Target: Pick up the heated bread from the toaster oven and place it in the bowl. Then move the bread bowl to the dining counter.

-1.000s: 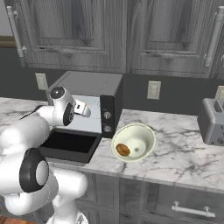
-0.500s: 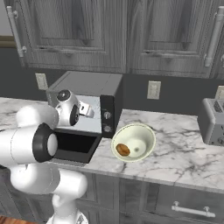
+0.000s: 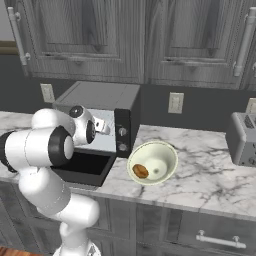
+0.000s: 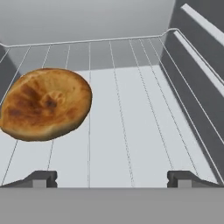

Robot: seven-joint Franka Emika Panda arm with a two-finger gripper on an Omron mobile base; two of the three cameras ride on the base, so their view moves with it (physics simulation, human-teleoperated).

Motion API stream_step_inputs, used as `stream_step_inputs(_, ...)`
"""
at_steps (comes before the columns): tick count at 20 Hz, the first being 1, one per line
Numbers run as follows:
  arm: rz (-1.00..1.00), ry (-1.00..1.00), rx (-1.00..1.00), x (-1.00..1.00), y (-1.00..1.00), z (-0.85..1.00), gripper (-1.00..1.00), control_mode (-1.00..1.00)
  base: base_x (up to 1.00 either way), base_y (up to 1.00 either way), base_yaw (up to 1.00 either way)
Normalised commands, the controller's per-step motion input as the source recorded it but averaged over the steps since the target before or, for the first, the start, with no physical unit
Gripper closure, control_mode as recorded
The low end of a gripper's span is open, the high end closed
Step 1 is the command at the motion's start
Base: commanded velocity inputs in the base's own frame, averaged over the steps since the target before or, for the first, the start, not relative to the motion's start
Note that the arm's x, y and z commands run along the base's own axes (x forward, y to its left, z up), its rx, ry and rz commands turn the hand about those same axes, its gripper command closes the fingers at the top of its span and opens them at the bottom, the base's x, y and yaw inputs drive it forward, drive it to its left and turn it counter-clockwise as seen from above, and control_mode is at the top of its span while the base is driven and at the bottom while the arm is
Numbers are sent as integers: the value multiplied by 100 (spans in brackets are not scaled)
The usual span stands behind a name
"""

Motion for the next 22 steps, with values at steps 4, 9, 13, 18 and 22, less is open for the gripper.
stream_step_inputs(4, 0, 4, -4, 1, 0, -19, -100, -100, 0, 0, 0)
stream_step_inputs(9, 0, 14, 0, -3, 0, -15, -100, -100, 0, 0, 0)
stream_step_inputs(13, -1, 30, 0, -40, -4, -10, -100, -100, 0, 0, 0)
stream_step_inputs(18, -2, 27, 0, -84, -19, -18, -100, -100, 0, 0, 0)
stream_step_inputs(22, -2, 18, 0, -100, -30, -22, -100, -100, 0, 0, 0)
